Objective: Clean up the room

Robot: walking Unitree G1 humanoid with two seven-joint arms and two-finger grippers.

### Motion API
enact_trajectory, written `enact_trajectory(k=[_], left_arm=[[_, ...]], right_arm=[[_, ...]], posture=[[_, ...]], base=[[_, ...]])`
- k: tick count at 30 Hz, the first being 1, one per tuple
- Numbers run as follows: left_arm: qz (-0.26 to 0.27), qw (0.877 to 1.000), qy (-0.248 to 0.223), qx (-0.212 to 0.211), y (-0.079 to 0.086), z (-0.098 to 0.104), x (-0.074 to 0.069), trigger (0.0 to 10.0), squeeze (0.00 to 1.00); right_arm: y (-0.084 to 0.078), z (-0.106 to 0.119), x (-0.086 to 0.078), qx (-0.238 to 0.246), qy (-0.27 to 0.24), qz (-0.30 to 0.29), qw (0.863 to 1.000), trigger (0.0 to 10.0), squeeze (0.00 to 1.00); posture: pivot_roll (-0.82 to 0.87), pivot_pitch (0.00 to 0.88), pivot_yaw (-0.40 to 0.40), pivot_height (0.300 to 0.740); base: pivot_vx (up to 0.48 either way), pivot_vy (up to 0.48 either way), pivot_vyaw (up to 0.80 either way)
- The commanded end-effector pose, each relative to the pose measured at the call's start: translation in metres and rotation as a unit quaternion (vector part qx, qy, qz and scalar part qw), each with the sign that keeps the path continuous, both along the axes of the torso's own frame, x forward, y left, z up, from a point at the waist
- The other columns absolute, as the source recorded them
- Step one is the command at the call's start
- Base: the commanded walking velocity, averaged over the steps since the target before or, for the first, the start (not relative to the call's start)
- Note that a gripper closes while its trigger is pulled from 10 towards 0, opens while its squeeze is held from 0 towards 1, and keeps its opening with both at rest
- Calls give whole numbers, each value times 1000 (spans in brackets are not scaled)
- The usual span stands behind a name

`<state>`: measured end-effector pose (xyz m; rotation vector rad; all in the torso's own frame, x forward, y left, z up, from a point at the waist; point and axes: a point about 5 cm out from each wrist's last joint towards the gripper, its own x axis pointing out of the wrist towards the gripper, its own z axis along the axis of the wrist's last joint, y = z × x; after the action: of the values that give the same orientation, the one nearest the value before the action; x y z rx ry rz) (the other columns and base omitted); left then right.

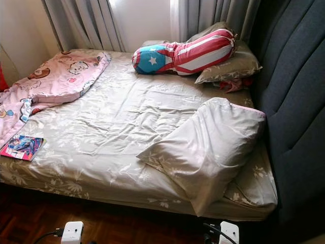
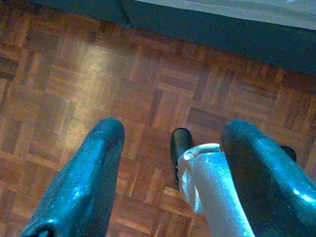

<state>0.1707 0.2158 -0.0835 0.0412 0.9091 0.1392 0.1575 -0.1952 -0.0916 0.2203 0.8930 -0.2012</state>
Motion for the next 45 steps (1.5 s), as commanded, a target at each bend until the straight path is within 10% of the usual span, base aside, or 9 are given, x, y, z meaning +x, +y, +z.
enact_trajectory(k=[1,32,45], left_arm=[[-1,1000,1,0,0,0,1,10000,0],[-13,1000,-5,-1,-3,3,7,10000,0],[-3,997,-74,-9,-2,22,41,10000,0]], right_arm=[[0,0,-1,2,2,-3,1000,10000,0],[0,3,6,2,-11,-6,1000,10000,0],[2,17,34,6,-71,7,997,10000,0]], posture=[[-8,0,0,719],[-30,0,19,719],[-23,0,15,719]], base=[[0,0,0],[314,0,0],[67,0,0]])
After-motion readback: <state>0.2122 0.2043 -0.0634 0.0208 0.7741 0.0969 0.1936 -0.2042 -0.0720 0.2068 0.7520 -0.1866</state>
